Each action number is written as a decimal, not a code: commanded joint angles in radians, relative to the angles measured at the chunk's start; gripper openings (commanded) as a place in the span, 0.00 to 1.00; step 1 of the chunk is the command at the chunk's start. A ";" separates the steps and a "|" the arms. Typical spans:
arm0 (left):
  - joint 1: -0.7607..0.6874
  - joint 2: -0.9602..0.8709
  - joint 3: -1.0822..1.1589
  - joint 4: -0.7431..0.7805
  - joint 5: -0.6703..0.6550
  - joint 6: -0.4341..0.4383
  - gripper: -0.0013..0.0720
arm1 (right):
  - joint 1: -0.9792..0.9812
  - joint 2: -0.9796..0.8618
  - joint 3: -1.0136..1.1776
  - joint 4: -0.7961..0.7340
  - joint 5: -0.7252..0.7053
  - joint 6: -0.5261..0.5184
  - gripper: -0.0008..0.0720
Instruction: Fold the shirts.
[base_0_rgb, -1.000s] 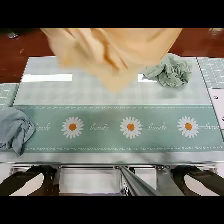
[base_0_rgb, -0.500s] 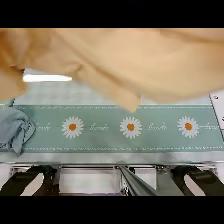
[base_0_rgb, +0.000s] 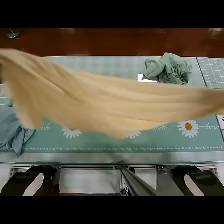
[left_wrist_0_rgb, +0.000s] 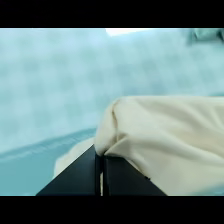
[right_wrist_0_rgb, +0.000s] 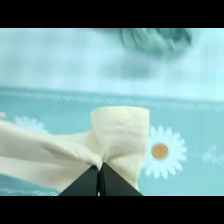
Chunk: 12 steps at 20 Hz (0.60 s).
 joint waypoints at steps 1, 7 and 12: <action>-0.059 -0.029 -0.336 -0.055 0.199 -0.002 0.06 | -0.017 -0.026 -0.321 -0.221 -0.169 0.089 0.04; -0.240 -0.304 -0.555 -0.078 0.568 -0.002 0.06 | -0.317 -0.354 -0.368 0.137 -0.576 -0.005 0.04; -0.261 -0.520 -0.541 -0.248 0.694 -0.006 0.69 | -0.326 -0.608 -0.366 0.418 -0.647 -0.080 0.08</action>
